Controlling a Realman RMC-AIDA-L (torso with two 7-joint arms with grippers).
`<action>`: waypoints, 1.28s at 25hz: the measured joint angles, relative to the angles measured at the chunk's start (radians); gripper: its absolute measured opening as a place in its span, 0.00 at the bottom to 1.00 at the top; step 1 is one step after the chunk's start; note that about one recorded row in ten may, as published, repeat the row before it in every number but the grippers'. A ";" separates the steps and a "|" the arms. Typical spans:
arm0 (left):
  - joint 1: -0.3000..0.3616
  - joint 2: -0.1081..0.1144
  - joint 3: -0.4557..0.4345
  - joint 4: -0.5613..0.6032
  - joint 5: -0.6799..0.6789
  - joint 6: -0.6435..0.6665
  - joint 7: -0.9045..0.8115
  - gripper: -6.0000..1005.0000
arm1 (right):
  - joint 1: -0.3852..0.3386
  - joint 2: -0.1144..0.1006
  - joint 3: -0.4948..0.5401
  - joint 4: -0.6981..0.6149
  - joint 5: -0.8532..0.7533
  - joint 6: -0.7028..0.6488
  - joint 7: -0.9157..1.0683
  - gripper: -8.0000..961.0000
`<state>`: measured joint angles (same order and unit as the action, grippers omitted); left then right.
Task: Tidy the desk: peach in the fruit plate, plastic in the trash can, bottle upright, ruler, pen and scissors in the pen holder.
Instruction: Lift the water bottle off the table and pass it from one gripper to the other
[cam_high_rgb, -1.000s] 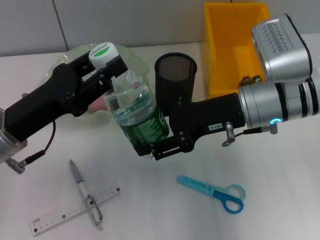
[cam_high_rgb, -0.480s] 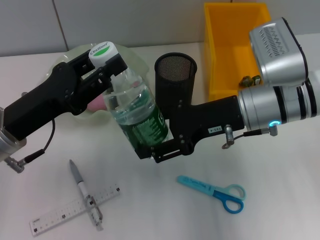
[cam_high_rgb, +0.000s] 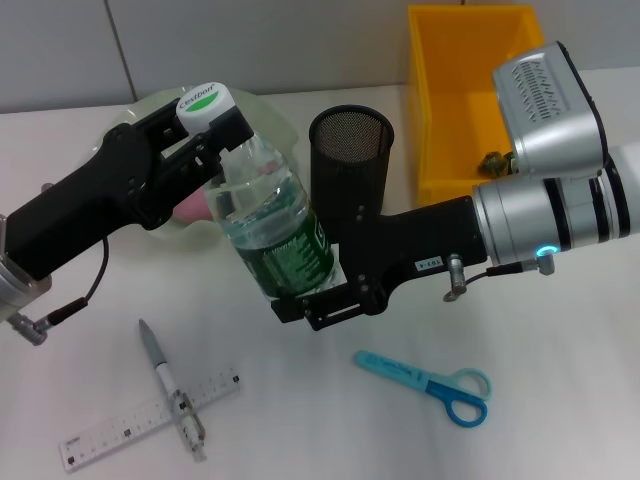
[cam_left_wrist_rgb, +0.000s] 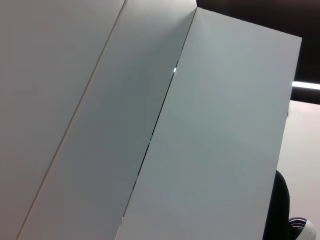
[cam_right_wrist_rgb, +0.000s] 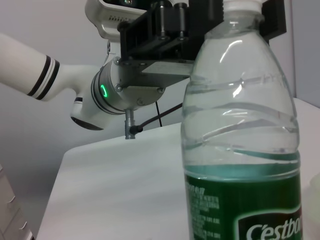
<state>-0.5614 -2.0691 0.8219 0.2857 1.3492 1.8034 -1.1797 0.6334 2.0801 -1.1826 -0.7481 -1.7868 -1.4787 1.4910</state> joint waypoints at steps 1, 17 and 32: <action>0.000 0.000 0.000 0.000 0.000 0.000 0.000 0.45 | 0.000 0.000 0.000 0.000 0.000 0.001 0.000 0.80; -0.002 0.001 0.000 0.002 -0.011 0.001 0.000 0.45 | -0.002 0.000 -0.001 0.011 -0.017 0.018 0.000 0.80; 0.001 0.001 -0.001 0.012 -0.013 0.002 -0.009 0.45 | -0.006 0.000 0.000 0.021 -0.032 0.036 0.000 0.80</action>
<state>-0.5600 -2.0678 0.8213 0.2974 1.3364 1.8052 -1.1889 0.6271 2.0800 -1.1827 -0.7271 -1.8187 -1.4424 1.4910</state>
